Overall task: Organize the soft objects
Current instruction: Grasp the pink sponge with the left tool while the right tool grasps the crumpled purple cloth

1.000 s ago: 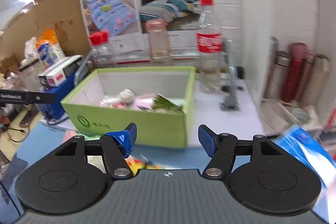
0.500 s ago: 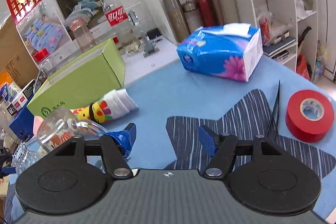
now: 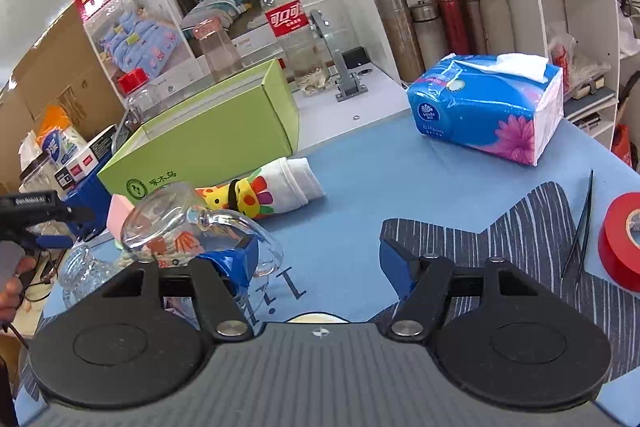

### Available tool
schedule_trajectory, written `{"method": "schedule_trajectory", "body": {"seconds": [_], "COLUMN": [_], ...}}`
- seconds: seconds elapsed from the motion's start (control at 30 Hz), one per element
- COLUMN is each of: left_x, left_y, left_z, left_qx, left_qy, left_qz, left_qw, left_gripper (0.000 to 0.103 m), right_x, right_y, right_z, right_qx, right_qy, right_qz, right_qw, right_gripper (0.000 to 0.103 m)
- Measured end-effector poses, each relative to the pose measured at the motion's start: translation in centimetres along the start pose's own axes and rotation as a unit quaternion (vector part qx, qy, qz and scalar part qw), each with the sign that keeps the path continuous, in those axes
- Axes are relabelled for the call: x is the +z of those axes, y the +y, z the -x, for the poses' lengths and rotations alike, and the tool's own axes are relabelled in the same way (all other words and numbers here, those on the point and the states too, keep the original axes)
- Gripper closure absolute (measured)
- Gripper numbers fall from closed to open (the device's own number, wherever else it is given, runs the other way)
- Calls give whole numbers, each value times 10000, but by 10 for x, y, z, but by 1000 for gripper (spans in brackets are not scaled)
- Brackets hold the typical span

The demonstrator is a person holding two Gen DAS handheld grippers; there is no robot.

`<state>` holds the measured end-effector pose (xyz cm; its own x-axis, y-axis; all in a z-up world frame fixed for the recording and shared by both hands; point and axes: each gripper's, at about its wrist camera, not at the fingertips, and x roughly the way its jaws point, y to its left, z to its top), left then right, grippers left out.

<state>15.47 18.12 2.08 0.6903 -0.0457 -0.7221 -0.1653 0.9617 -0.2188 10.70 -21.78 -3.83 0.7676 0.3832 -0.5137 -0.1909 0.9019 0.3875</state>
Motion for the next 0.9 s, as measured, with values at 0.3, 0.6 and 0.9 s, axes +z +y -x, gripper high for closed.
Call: {"method": "schedule_trajectory", "body": {"seconds": [0.3,0.6,0.9], "left_x": [11,8,6], "left_y": [-39,-49,-39], "left_z": [-30,-23,-17], "left_qx": [105,305,191], "left_qy": [345,382,221], "left_qz": [-1184,-2156,-2129], "left_qw": [9923,9753,9766], "left_gripper": [1,1,1], "right_x": [10,95,36], "right_y": [0,55,55], "right_z": [-8,-80,11], "right_qx": [86,241,1121], "right_qy": [86,1049,716], "right_qz": [147,3706,2442], "right_qw": [9998,9226,9606], "right_gripper": [49,49,48]}}
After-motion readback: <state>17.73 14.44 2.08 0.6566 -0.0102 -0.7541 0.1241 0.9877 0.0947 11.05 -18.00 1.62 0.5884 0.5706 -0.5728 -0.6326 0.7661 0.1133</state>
